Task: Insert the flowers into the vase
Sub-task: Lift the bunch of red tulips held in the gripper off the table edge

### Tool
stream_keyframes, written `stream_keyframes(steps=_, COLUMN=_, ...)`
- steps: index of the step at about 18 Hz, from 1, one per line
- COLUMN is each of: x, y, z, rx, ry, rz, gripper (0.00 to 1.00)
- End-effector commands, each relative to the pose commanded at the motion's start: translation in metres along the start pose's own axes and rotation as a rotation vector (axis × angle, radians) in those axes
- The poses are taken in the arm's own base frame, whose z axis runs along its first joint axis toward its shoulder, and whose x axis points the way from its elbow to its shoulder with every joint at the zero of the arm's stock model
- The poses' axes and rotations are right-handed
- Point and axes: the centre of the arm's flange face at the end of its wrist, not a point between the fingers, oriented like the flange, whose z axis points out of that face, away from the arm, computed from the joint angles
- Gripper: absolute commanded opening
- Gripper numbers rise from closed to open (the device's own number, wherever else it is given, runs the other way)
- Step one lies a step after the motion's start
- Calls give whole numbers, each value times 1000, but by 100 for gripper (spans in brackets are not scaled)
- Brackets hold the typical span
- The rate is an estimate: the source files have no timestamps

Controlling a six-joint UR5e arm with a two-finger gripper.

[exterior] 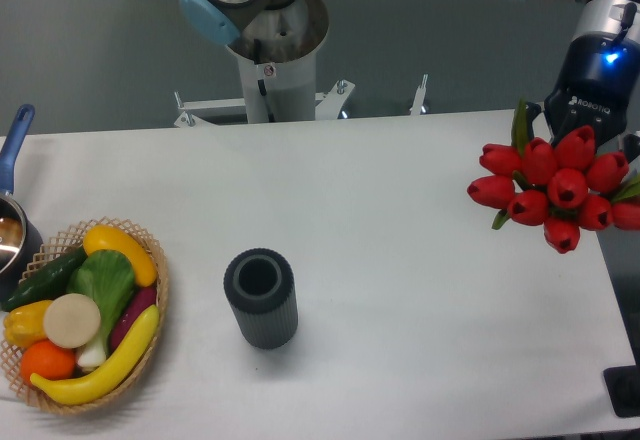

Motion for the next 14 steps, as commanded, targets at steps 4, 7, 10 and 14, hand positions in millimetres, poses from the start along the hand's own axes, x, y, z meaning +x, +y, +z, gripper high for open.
stream_keyframes(steps=4, x=3, y=-1, z=4, rx=0, ry=8, rz=0, gripper=33)
stream_keyframes(steps=7, x=3, y=0, z=6, rx=-1, ry=10, rz=-1, gripper=33)
stream_keyframes(steps=10, x=4, y=-2, z=7, rx=0, ry=12, rz=5, gripper=33)
stream_keyframes(steps=14, x=6, y=-2, z=11, rx=0, ry=19, rz=5, gripper=33)
